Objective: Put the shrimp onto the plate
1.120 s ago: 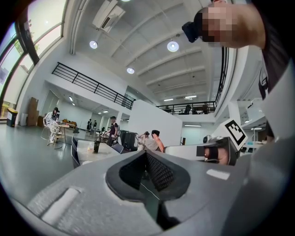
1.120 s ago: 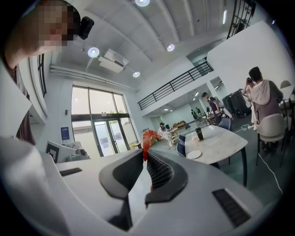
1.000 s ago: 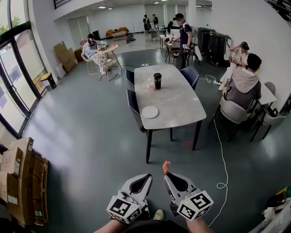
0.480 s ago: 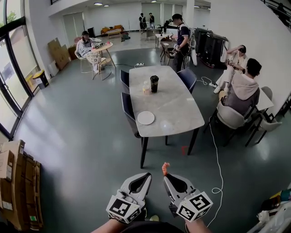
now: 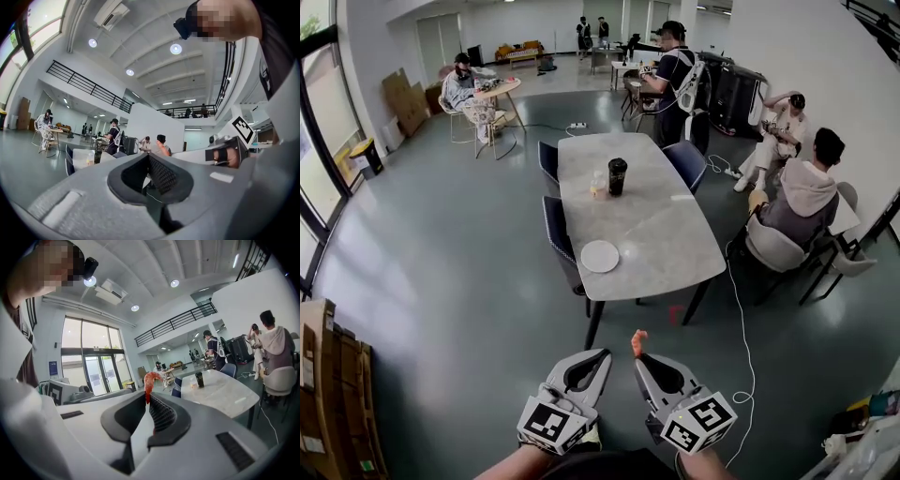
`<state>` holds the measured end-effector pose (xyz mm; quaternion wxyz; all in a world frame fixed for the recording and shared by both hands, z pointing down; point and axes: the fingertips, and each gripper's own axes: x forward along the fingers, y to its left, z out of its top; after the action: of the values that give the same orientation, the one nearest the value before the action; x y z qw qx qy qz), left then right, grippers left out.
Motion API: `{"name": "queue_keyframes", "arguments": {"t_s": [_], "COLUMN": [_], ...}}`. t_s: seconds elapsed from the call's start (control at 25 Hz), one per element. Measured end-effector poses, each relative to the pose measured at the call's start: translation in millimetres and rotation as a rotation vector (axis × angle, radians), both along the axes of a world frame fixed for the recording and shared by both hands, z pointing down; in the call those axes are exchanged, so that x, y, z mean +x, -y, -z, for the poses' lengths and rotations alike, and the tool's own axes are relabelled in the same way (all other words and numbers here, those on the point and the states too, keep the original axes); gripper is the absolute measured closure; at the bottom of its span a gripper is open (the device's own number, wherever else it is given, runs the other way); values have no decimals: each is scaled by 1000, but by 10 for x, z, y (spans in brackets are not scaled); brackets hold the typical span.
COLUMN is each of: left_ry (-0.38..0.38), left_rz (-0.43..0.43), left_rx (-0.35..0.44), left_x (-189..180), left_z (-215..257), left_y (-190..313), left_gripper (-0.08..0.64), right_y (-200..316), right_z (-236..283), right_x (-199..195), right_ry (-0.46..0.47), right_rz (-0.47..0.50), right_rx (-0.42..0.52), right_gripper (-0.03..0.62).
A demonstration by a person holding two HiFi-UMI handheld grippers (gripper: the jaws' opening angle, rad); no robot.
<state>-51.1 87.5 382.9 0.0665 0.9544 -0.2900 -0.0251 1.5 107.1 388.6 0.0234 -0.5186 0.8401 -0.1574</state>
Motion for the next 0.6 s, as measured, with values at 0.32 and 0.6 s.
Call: {"name": "queue_keyframes", "arguments": {"t_s": [0.32, 0.6], "left_ry": [7, 10], "left_rz": [-20, 4], "left_rx": [-2, -8], "left_x": [-97, -6], "left_z": [-74, -107], "left_y": [527, 935], "left_gripper": [554, 554], "right_y": [524, 964], "right_z": [-45, -105], "right_x": [-100, 39], "right_ry": [-14, -44], "right_rz": [-30, -4], "right_rx": [-26, -21], "right_gripper": [565, 565]}}
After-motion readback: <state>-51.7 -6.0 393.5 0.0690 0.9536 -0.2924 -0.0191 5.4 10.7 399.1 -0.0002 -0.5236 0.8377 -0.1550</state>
